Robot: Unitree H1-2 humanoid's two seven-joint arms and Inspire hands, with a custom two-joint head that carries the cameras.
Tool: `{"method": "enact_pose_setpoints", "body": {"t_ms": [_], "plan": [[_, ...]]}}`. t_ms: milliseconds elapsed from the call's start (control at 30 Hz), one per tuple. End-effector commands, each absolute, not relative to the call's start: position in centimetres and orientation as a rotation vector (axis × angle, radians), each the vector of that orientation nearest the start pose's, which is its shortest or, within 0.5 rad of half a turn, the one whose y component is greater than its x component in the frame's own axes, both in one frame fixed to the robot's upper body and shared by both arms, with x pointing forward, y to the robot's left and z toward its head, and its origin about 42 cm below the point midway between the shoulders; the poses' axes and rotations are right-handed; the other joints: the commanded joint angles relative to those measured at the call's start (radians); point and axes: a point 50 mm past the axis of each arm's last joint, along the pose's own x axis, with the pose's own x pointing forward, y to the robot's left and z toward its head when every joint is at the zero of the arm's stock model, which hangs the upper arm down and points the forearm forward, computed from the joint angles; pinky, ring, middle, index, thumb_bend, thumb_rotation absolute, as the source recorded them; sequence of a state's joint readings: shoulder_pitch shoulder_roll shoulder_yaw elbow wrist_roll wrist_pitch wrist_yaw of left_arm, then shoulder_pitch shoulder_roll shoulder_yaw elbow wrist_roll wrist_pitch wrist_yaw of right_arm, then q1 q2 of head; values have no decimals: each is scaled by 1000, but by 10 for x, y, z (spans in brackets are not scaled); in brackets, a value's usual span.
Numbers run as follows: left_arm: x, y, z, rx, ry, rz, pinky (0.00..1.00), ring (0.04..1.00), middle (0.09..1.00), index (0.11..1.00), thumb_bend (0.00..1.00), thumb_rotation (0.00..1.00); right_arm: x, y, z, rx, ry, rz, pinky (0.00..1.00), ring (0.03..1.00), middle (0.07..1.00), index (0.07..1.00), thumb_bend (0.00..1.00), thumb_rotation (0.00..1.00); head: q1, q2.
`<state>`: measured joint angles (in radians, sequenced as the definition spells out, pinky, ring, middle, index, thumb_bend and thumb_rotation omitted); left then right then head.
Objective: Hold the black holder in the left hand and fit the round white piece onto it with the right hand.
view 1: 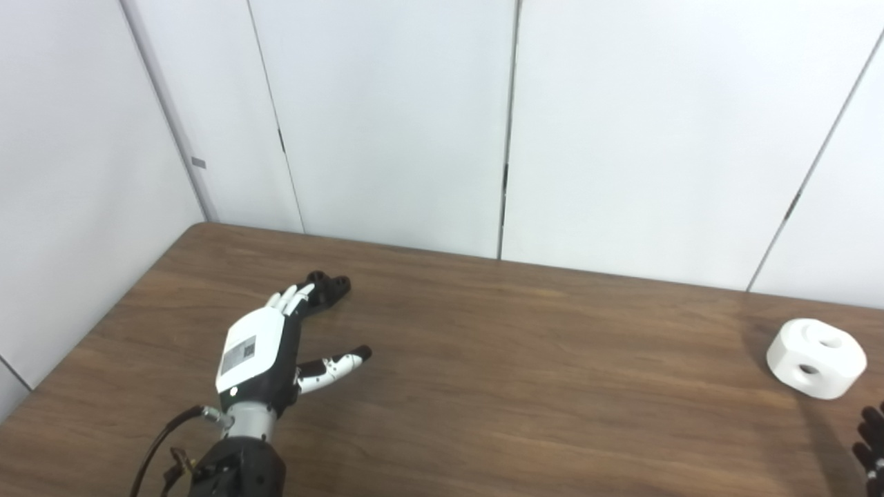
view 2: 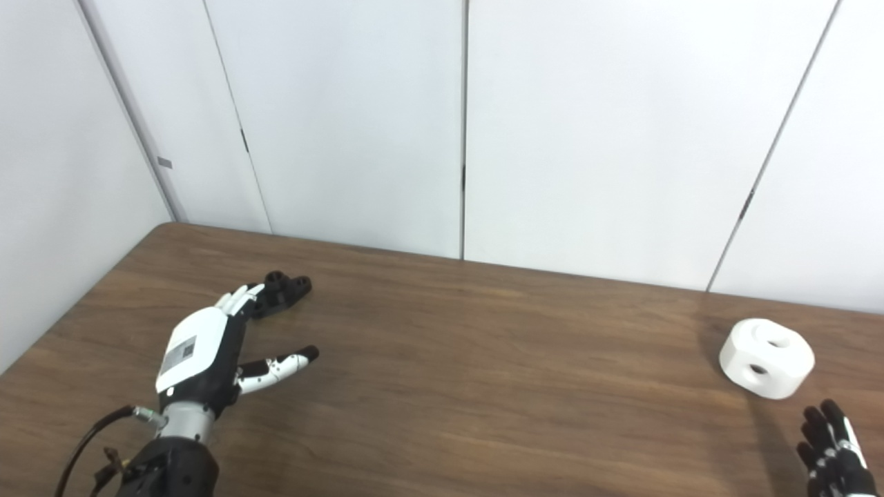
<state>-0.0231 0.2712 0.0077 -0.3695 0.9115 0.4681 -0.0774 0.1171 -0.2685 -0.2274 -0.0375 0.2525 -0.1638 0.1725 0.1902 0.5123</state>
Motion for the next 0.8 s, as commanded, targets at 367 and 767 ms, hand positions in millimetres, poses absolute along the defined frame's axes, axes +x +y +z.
{"method": "enact_pose_setpoints", "body": {"t_ms": [367, 767], "plan": [[323, 354, 221, 1223, 73, 547, 990, 979, 960, 863, 826, 507, 221, -349, 102, -29, -86, -63, 1000, 996, 983, 994, 615, 979, -1, 1], [353, 375, 217, 1253, 130, 582, 991, 968, 949, 846, 844, 496, 220, -347, 103, -45, -77, -56, 1000, 1000, 989, 996, 608, 1000, 0, 1]]}}
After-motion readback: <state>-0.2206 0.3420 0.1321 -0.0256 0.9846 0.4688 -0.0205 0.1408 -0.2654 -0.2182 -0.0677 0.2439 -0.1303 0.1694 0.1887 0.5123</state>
